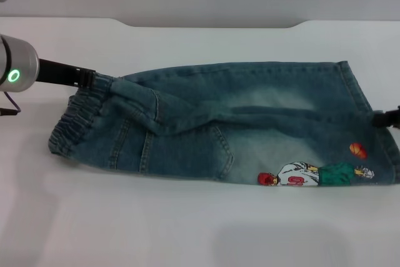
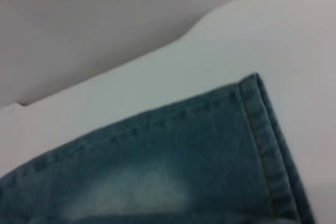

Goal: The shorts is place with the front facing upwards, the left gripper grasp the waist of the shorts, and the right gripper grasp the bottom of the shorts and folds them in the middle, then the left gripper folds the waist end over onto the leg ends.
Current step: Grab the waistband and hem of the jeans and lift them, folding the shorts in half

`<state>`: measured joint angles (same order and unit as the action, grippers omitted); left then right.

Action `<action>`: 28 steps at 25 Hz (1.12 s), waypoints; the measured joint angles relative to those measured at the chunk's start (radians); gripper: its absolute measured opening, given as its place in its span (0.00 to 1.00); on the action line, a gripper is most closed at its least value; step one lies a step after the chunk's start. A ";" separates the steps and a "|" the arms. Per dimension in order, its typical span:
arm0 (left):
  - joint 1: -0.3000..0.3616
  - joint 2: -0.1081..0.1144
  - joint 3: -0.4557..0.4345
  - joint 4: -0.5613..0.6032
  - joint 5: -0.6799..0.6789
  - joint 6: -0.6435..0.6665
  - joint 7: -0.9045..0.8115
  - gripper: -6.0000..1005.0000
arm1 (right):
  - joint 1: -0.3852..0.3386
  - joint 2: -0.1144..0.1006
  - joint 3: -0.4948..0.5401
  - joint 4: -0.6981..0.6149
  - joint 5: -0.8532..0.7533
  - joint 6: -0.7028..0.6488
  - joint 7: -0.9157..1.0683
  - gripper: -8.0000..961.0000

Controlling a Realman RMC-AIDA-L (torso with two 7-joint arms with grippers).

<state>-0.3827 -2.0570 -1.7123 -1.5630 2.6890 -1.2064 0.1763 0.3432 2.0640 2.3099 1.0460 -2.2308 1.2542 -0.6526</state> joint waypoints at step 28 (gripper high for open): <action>0.009 0.000 -0.009 0.002 -0.012 0.065 0.000 0.05 | 0.001 -0.012 0.065 0.277 0.008 0.040 0.045 0.01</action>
<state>-0.3741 -2.0573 -1.7212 -1.5615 2.6770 -1.1413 0.1764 0.3439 2.0523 2.3752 1.3229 -2.2227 1.2943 -0.6074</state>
